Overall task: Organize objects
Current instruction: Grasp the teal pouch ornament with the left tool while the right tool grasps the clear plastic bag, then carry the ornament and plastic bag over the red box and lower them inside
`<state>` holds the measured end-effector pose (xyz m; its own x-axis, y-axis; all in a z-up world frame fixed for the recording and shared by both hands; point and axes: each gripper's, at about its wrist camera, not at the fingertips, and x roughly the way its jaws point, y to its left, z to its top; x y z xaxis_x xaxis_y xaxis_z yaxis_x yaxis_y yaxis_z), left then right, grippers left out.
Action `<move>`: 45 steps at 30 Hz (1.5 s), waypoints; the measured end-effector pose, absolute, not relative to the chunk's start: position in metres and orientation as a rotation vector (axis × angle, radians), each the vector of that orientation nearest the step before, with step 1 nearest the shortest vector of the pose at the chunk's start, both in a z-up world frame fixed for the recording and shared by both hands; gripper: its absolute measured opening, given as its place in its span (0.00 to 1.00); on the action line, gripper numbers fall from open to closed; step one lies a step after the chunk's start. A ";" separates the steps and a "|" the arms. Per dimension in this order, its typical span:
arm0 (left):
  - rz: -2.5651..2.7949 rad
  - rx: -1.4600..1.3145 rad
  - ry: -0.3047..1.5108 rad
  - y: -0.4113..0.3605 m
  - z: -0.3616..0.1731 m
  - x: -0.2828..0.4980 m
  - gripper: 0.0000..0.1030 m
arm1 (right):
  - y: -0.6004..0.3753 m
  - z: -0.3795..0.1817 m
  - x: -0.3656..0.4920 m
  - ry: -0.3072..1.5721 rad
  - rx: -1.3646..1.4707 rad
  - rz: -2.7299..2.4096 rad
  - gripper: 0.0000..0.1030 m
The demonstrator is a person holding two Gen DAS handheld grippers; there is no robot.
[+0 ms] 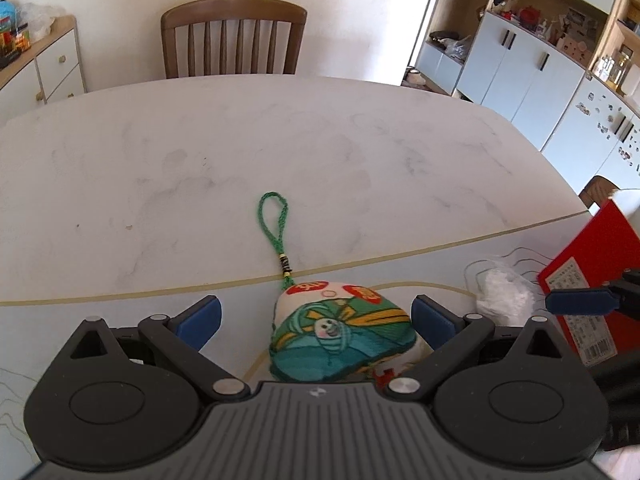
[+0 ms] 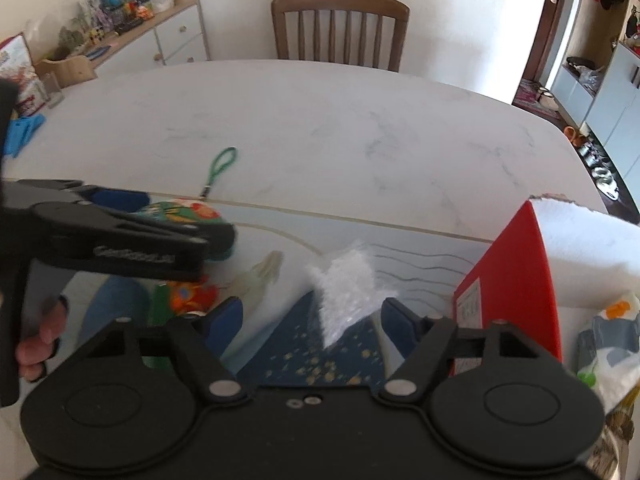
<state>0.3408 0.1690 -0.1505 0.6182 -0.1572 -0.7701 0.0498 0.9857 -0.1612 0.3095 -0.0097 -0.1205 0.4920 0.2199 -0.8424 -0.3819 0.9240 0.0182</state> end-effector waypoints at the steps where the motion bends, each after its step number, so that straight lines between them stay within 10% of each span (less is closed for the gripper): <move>1: -0.123 -0.136 0.894 0.170 -0.151 0.341 0.99 | -0.011 -0.122 0.314 1.001 -0.168 0.356 0.70; 10: -0.141 -0.158 0.879 0.172 -0.157 0.339 0.94 | -0.016 -0.139 0.339 1.052 -0.113 0.347 0.58; 26: -0.137 -0.161 0.837 0.172 -0.138 0.327 0.46 | -0.022 -0.137 0.339 1.047 -0.067 0.321 0.36; 45: -0.147 -0.221 0.799 0.177 -0.079 0.279 0.43 | -0.041 -0.069 0.281 0.966 -0.022 0.394 0.35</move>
